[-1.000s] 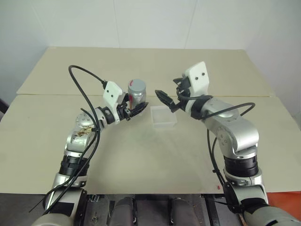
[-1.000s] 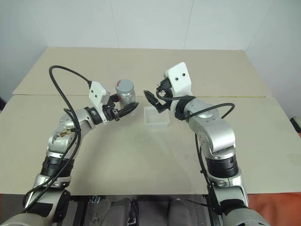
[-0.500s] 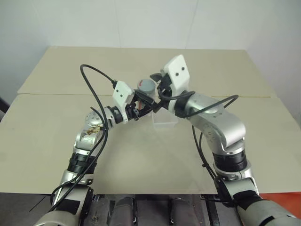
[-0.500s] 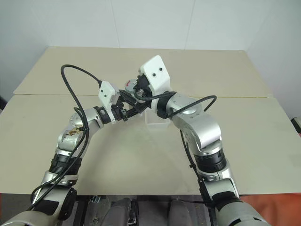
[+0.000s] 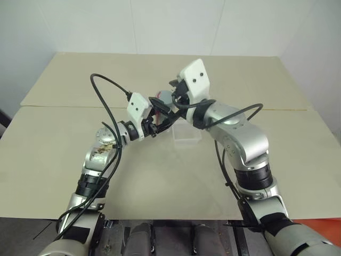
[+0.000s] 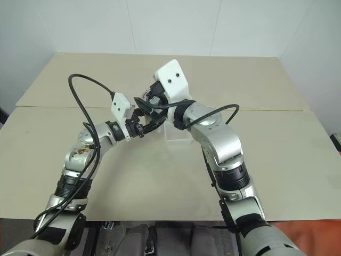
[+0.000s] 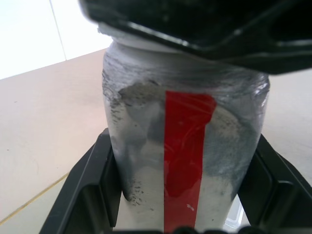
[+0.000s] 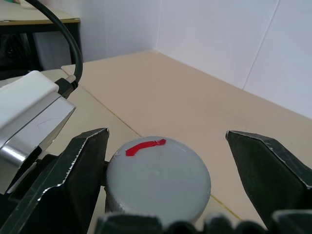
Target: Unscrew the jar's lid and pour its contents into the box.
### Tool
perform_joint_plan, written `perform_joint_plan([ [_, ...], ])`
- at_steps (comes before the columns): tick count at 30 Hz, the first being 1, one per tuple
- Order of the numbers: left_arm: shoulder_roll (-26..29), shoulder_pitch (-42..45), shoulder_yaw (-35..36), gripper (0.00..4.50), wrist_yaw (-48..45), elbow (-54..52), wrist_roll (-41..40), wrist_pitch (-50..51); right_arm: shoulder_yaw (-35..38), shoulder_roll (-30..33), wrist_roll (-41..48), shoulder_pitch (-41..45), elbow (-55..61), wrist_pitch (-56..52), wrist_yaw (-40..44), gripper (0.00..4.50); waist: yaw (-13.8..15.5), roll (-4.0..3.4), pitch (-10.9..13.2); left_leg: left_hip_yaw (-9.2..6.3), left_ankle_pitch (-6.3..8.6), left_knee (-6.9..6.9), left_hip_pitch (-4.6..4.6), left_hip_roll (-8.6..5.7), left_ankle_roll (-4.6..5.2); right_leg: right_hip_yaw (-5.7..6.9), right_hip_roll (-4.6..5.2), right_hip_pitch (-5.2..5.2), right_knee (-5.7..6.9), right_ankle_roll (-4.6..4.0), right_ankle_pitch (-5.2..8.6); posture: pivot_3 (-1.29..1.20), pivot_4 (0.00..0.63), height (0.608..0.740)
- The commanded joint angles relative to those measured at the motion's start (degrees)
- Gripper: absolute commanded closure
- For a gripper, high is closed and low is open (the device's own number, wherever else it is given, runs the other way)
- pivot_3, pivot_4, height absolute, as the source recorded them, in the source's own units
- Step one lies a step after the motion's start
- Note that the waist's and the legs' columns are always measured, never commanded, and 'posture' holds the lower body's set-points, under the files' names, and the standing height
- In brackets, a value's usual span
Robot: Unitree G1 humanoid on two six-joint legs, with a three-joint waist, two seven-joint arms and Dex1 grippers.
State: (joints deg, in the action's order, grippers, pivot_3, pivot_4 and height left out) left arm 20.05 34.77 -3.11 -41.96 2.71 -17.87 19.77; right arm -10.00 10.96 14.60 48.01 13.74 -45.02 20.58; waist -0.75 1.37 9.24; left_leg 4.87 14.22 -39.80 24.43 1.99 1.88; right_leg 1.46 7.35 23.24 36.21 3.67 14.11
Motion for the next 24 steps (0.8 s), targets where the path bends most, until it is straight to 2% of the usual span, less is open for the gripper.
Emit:
perform_joint_plan([
  [1,0.40,-0.23,0.71,1.73,0.11,-3.16,-0.29,-0.63,1.66,0.32,-0.41,0.21,1.78,1.56,-0.34,0.01,0.00,0.00,0.00,0.00,0.00,0.00,0.00,0.00,0.00,0.00,0.00,0.00,0.00,0.00,0.00,0.00,0.150,0.740],
  [24,2.01,-0.40,2.07,1.73,0.17,-2.76,-0.95,-0.25,2.55,3.78,1.09,-3.68,6.91,-0.74,1.21,0.01,0.01,0.00,0.00,0.00,0.01,0.00,0.00,0.00,0.01,0.00,0.00,0.00,-0.01,0.00,0.00,0.00,0.150,0.740],
])
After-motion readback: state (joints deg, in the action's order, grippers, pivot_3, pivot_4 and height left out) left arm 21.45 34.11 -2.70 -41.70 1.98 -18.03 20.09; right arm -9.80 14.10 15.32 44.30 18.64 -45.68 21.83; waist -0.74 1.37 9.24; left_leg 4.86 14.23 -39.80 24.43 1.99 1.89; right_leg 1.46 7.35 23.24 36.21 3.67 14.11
